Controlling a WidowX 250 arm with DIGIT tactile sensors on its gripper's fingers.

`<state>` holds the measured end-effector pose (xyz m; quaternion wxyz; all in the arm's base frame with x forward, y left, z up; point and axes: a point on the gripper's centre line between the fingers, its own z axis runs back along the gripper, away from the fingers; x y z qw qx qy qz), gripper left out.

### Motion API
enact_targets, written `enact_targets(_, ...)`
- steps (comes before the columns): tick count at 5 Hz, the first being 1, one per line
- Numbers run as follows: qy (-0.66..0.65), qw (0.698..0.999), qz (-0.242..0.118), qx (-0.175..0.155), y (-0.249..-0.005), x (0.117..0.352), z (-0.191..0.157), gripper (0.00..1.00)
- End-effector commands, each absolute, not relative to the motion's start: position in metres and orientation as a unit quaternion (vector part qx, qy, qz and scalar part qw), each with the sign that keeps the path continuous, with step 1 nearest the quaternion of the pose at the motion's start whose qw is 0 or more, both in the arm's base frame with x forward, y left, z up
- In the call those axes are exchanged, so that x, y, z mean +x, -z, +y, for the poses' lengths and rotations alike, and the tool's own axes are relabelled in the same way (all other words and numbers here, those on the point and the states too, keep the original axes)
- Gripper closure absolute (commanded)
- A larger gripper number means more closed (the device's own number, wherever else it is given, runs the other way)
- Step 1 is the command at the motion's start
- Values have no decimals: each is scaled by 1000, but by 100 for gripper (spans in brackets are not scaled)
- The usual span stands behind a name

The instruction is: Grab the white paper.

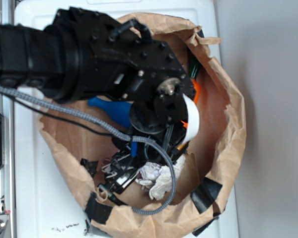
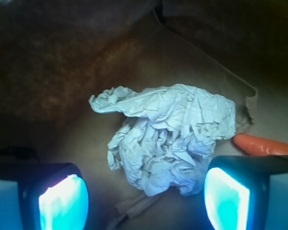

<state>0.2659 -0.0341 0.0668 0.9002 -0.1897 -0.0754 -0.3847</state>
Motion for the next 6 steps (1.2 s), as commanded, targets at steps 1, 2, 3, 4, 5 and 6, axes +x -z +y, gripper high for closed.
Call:
enact_targets(1, 389, 901, -105, -160, -78, 252, -68, 0)
enact_targets(2, 390, 901, -112, -153, -65, 242, -82, 0)
enact_targets(3, 386, 905, -125, -126, -50, 240, -96, 0)
enact_targets(4, 381, 907, -136, -121, -50, 242, -102, 0)
enact_targets(5, 368, 909, -152, -122, -63, 244, -100, 0)
enact_targets(6, 355, 913, -161, -120, -68, 250, -95, 0)
